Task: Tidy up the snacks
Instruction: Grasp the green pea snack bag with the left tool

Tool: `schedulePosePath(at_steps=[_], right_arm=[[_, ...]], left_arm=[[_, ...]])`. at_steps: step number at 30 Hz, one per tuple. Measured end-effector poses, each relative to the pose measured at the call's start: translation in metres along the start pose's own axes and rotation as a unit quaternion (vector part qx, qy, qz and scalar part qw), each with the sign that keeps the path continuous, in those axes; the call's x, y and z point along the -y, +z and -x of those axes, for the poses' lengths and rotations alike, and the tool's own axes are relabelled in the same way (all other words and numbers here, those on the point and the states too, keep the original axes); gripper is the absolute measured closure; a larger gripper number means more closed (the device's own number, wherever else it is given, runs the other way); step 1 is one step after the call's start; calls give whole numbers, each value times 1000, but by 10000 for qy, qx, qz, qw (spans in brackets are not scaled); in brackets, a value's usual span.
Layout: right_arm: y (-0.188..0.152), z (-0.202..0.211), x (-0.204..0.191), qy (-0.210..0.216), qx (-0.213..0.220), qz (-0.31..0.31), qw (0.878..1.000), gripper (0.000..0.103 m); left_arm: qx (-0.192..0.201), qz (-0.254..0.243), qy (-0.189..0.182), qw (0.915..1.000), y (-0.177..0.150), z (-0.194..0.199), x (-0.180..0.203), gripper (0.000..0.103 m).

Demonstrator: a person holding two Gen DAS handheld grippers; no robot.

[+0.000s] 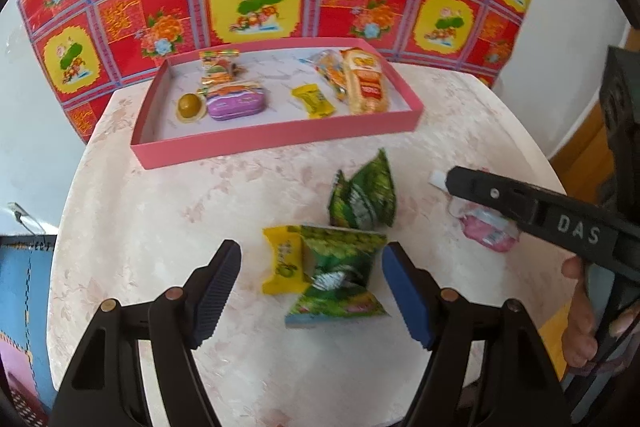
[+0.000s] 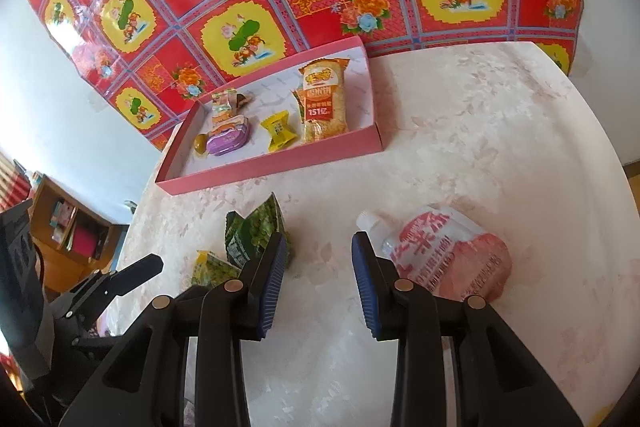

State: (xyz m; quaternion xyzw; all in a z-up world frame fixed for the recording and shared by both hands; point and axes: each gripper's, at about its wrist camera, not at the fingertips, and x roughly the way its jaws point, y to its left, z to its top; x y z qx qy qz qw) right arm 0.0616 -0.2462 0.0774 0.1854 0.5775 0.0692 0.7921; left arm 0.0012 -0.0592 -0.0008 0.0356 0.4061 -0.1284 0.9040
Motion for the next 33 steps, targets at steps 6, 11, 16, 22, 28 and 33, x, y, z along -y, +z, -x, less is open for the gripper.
schedulePosePath(at_steps=[6,11,16,22,28,33], right_arm=[[-5,3,5,22,-1,-38,10000,68],[-6,6,8,45,9,-86,10000,68],[-7,5,11,84,-32,-128,9999,68],[-7,5,11,74,-26,-128,9999,68],[-7,4,9,37,-37,-116,9999,68],[-6,3,7,10,-41,-95,9999,68]], left_arm=[[-117,-218,89,9997,-7,-5,15,26],[-270,-159,106,9995,-11,-15,16,32],[-471,-170,131,9987,-13,-29,16,40],[-457,-222,166,9986,-15,-35,17,47],[-358,-221,-15,9991,-13,-31,16,68],[-257,-123,-121,9995,-11,-23,10,68]])
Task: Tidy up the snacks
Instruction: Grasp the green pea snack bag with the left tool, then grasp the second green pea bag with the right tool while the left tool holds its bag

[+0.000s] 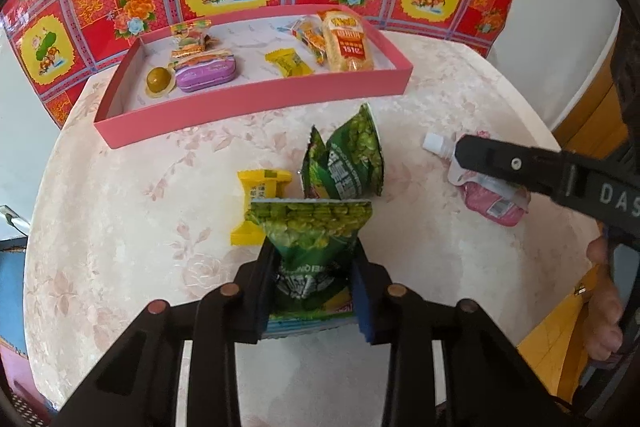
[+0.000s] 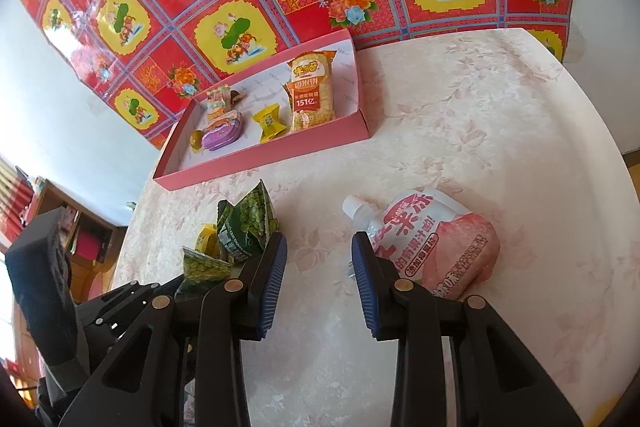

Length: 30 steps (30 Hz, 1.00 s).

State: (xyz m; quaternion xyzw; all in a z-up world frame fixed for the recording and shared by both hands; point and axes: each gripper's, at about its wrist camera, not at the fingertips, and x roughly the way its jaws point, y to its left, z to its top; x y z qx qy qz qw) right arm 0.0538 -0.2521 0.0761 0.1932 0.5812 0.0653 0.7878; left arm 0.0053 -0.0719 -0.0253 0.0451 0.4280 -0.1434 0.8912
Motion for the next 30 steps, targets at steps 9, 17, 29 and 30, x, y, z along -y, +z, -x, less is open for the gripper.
schedulePosePath(at_steps=[9,17,29,30], right_arm=[[1,-3,-11,20,-30,164,9999,68],[1,-11,-27,55,-123,421,9990,68],[1,-31,-54,23,-195,840,9963,51],[1,-33,-57,-4,-198,901,9957,50]], left_arm=[[334,142,33,9993,3,22,-14,68],[463,588,277,9968,8,30,-50,68],[390,1068,501,9922,3,21,-86,68],[384,1084,498,9921,3,21,-87,68]])
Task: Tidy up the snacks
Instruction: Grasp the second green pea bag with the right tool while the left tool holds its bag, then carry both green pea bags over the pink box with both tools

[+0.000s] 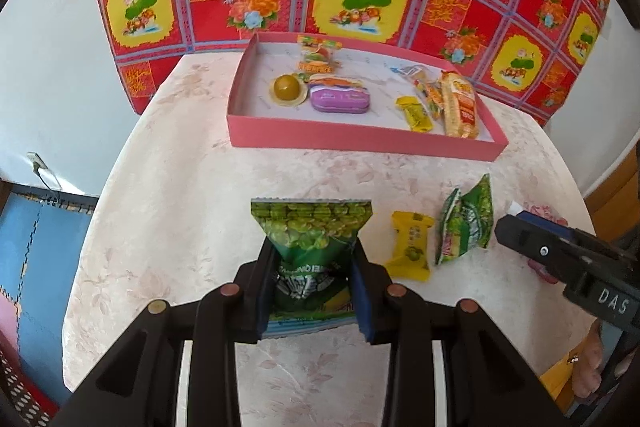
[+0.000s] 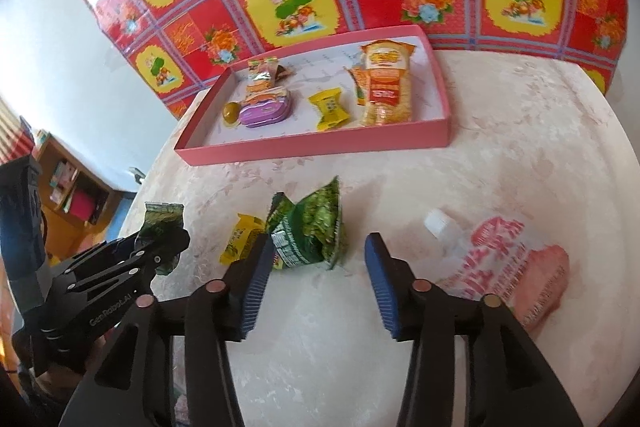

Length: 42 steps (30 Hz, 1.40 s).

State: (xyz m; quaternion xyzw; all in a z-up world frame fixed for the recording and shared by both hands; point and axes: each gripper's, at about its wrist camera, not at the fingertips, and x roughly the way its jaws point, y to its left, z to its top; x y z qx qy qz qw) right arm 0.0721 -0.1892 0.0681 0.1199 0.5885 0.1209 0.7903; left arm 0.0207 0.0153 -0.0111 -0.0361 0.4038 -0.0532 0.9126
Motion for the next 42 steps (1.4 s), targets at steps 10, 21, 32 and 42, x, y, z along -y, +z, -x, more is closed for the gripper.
schedulePosePath(at_steps=[10,21,32,42], right_arm=[[-1,-27,-16,-160,-184,367,9990,47],[1,-39,-15,-164,-132,268,9994,45],[-2,-38,-13,-84,16,235,9997,45],[-4,-37,-16,-153,58,358,9992,44]], left_arm=[[-37,135,-50,9999,2,-6,-4,68],[-51,148,-134,9998,2,-10,-6,68],[-24,135,-156,9998,1,-11,-6,68],[-63,187,-156,9997,2,-12,-7,68]])
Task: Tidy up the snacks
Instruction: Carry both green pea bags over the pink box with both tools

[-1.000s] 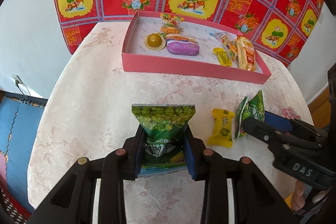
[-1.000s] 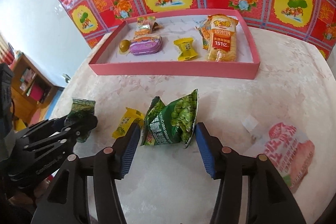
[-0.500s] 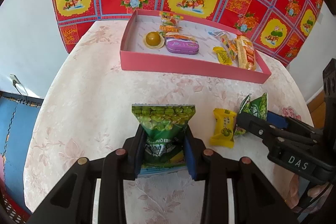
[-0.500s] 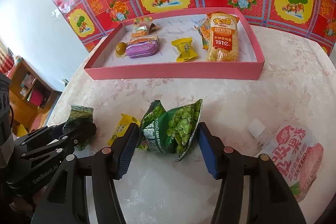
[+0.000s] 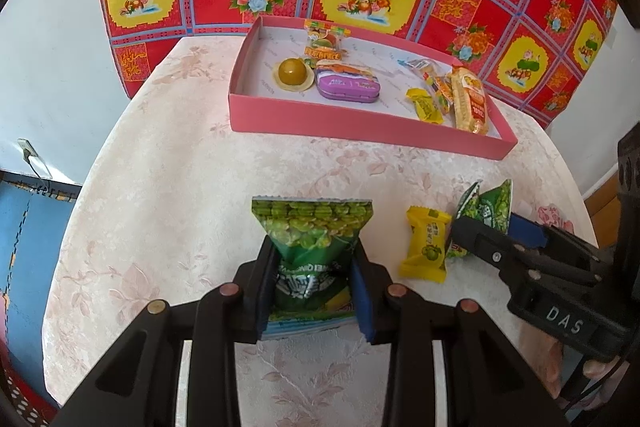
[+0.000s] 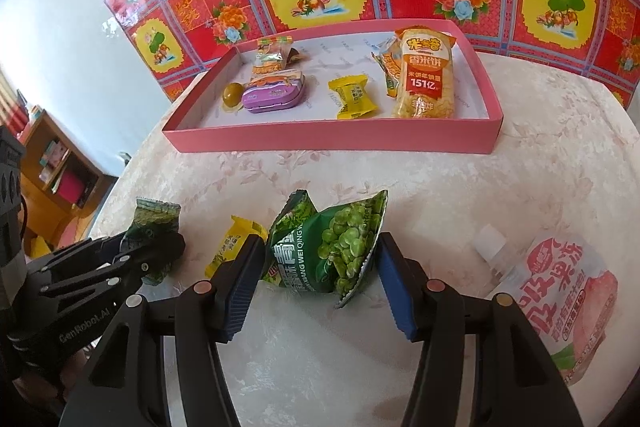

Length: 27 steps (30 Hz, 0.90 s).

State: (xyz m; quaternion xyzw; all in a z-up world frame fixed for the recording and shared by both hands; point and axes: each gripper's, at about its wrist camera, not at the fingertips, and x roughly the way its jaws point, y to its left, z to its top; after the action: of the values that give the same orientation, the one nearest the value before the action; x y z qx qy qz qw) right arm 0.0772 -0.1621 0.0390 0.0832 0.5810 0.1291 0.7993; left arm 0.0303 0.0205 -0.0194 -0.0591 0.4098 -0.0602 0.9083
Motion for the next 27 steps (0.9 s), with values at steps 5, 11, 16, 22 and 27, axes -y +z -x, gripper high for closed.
schedulePosePath(at_steps=[5,11,16,22,27], right_arm=[[0,1,5,-8,50,-130,9999,54],[1,4,12,-5,94,-202,9998,58],[5,11,16,18,192,-243,9995,59],[12,19,20,65,310,-263,9992,59],[20,19,19,96,308,-198,9993,58]], left_arm=[[13,-25,4,10000,-1,0,0,68],[78,0,-33,10000,1,2,0,68],[171,7,-35,9998,7,7,0,68],[270,-17,-37,9996,17,12,3,68],[370,-108,-54,9992,29,14,7,68]])
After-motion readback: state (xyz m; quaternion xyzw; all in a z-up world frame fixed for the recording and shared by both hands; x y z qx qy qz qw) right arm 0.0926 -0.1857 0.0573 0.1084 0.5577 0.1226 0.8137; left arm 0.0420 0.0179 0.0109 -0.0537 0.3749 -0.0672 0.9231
